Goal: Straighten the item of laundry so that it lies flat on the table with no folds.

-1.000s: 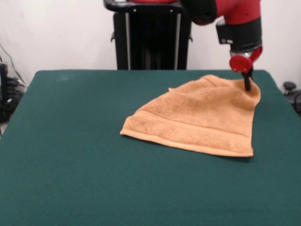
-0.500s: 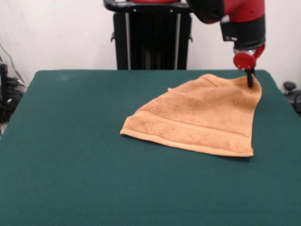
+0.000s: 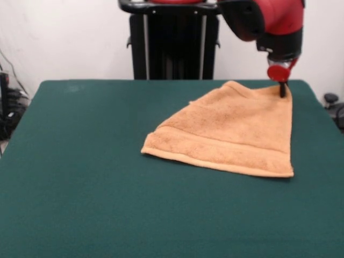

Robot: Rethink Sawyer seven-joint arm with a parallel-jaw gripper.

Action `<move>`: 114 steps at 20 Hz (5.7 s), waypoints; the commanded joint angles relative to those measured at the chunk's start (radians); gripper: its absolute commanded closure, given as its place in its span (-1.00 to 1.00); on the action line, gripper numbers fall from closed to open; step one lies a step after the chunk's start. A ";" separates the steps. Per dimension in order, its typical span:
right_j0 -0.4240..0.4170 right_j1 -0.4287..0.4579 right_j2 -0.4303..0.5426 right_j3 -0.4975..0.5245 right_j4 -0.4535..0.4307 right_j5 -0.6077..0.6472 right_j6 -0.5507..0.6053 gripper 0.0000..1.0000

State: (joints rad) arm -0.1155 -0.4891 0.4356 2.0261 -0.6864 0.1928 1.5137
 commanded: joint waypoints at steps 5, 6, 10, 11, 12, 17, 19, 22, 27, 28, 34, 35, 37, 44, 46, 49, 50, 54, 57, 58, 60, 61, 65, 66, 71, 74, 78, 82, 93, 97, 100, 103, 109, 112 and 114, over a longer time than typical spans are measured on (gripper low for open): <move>0.028 0.090 -0.019 -0.101 0.011 0.202 0.024 1.00; 0.028 0.091 -0.018 -0.102 0.008 0.197 0.027 1.00; 0.022 0.090 0.001 -0.099 0.001 0.116 0.060 1.00; 0.021 0.089 0.004 -0.098 -0.003 0.089 0.069 1.00; 0.020 0.088 0.005 -0.097 -0.011 0.059 0.076 1.00; 0.016 0.082 0.014 -0.095 -0.013 0.026 0.085 1.00; 0.014 0.081 0.018 -0.096 -0.010 0.024 0.086 1.00; 0.013 0.079 0.014 -0.096 -0.005 0.034 0.088 1.00; 0.008 0.079 0.018 -0.095 0.002 0.054 0.081 1.00; 0.007 0.079 0.018 -0.095 0.003 0.056 0.081 -1.00; 0.016 0.074 0.003 -0.096 0.006 0.055 0.087 -1.00; 0.016 0.074 0.002 -0.096 0.006 0.051 0.088 -1.00; 0.014 0.075 0.003 -0.096 0.007 0.046 0.091 -1.00; -0.006 0.066 0.012 -0.085 -0.012 -0.046 0.107 -1.00; -0.008 0.067 0.012 -0.085 -0.013 -0.047 0.105 -1.00; -0.013 0.068 0.014 -0.084 -0.012 -0.042 0.102 -1.00; -0.017 0.069 0.016 -0.082 -0.013 -0.039 0.098 -1.00; -0.021 0.073 0.019 -0.083 -0.011 -0.030 0.093 -1.00; -0.024 0.074 0.020 -0.082 -0.010 -0.035 0.095 -1.00; -0.026 0.073 0.022 -0.081 -0.008 -0.040 0.098 -1.00; -0.026 0.072 0.022 -0.080 -0.007 -0.044 0.100 -1.00; -0.026 0.072 0.022 -0.081 -0.007 -0.046 0.101 -1.00; -0.026 0.072 0.023 -0.081 -0.005 -0.051 0.103 -1.00; -0.027 0.070 0.023 -0.079 -0.006 -0.064 0.108 -1.00; -0.028 0.071 0.022 -0.080 -0.003 -0.058 0.107 -1.00; -0.030 0.071 0.025 -0.082 -0.001 -0.049 0.103 -1.00; -0.034 0.069 0.028 -0.080 0.001 -0.039 0.098 -1.00; -0.047 0.062 0.044 -0.069 0.010 -0.013 0.087 -1.00; -0.190 -0.077 0.216 0.063 0.107 0.135 0.027 -1.00; -0.206 -0.096 0.243 0.079 0.127 0.159 0.026 -1.00; -0.207 -0.101 0.245 0.084 0.143 0.196 0.016 -1.00; -0.220 -0.116 0.261 0.098 0.162 0.214 0.012 -1.00; -0.248 -0.165 0.292 0.119 0.198 0.242 0.011 -1.00; -0.255 -0.199 0.282 0.108 0.186 0.210 0.027 -1.00; -0.250 -0.211 0.257 0.093 0.168 0.193 0.034 -1.00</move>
State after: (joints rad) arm -0.3647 -0.6684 0.6315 2.1226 -0.5408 0.3206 1.5137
